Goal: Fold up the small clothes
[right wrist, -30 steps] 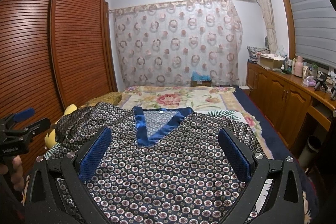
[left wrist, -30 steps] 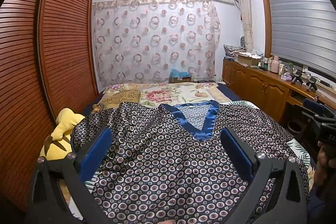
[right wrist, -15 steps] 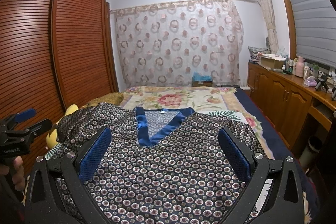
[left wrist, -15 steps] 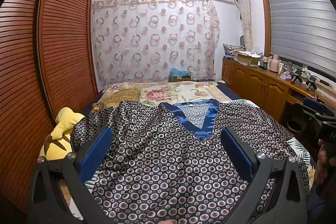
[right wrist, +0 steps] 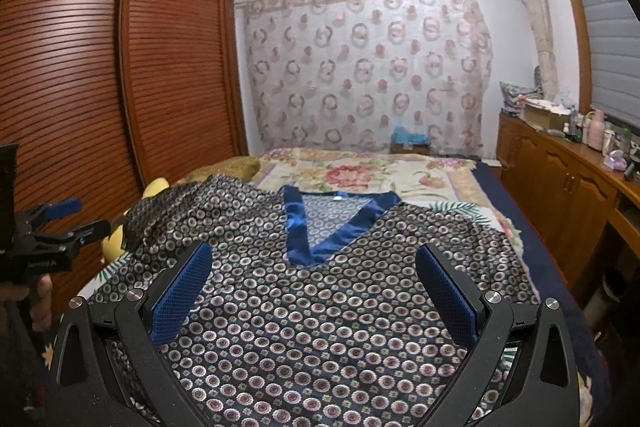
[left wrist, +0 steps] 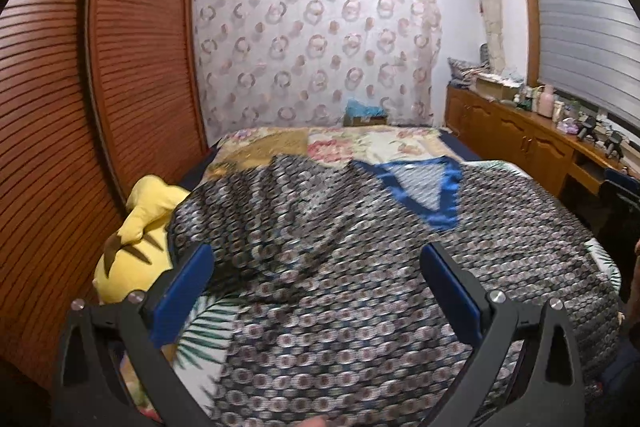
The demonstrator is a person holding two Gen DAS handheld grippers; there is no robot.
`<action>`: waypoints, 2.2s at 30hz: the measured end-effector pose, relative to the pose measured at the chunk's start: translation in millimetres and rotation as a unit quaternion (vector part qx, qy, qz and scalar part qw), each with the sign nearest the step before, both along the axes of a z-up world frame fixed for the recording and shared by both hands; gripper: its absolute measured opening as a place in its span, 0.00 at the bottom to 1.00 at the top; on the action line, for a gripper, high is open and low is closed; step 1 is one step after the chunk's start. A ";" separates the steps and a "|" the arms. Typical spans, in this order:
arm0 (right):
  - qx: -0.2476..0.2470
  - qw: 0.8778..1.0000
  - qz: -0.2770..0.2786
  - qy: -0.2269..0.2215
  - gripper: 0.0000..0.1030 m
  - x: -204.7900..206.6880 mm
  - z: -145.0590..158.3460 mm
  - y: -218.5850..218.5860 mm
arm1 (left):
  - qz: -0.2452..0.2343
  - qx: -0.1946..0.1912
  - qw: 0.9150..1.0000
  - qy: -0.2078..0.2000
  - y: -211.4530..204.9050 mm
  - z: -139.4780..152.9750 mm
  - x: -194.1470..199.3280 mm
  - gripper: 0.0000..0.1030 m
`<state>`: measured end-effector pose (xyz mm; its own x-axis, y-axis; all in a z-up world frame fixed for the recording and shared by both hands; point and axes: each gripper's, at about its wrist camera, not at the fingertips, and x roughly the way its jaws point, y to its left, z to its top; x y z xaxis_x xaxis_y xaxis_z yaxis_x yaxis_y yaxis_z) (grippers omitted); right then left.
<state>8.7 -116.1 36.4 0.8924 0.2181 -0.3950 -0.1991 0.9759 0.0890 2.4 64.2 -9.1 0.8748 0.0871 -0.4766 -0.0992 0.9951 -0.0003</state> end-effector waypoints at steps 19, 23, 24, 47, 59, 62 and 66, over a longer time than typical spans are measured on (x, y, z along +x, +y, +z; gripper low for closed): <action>-0.041 0.993 0.084 0.066 1.00 61.5 -56.3 53.8 | 0.039 0.007 0.994 0.099 104.3 -68.0 43.9 1.00; -0.039 0.992 0.091 0.075 1.00 67.6 -63.5 58.4 | 0.036 0.010 0.991 0.132 120.8 -86.6 53.2 1.00; -0.039 0.992 0.093 0.077 1.00 68.2 -64.6 59.7 | 0.034 0.004 0.989 0.141 125.9 -91.5 56.2 1.00; -0.056 0.979 0.164 0.111 1.00 83.0 -82.2 114.3 | -0.002 -0.248 0.963 0.103 206.5 -119.0 91.8 0.71; -0.048 0.979 0.158 0.118 1.00 89.4 -85.1 105.6 | -0.024 -0.226 0.971 0.072 192.5 -91.6 80.6 0.00; -0.044 0.980 0.155 0.114 1.00 90.2 -83.6 101.0 | -0.037 -0.201 0.977 0.065 180.5 -73.5 84.1 0.00; -0.039 0.983 0.144 0.109 1.00 90.1 -79.3 89.3 | -0.067 -0.178 0.980 0.053 155.5 -47.3 93.3 0.00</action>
<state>98.8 -26.7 -42.8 0.6898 0.4119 -0.5954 -0.4533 0.8870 0.0884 95.7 219.8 -56.4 0.8115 -0.2132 -0.5441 0.0140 0.9379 -0.3466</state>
